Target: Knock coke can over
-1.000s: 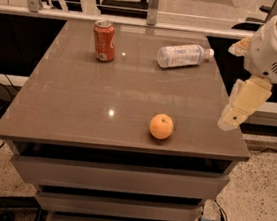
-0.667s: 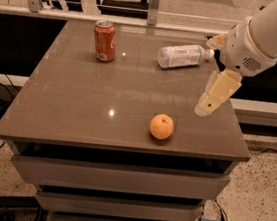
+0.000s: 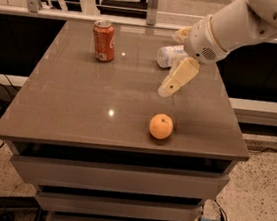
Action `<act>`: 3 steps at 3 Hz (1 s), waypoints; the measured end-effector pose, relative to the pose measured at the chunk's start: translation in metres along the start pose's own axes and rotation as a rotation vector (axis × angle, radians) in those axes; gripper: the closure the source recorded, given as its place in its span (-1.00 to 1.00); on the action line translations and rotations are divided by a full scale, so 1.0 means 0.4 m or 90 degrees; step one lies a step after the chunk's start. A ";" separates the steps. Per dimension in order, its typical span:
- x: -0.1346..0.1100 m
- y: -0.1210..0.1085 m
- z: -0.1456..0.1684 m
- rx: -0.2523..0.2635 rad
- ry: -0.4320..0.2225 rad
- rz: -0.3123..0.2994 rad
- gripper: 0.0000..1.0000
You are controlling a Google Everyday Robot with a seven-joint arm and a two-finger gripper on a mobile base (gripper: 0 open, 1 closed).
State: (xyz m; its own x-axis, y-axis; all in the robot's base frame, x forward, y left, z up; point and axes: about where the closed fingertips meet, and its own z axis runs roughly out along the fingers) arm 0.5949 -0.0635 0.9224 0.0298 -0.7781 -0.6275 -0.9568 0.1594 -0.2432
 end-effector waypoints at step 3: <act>-0.031 -0.103 0.109 0.048 -0.108 0.052 -1.00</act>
Offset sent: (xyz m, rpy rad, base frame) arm 0.0351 0.0084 -0.0087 0.1925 -0.0601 -0.0821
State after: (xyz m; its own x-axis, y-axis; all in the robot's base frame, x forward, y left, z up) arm 0.6465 -0.0340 0.9078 0.0073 -0.6482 -0.7615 -0.9340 0.2676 -0.2367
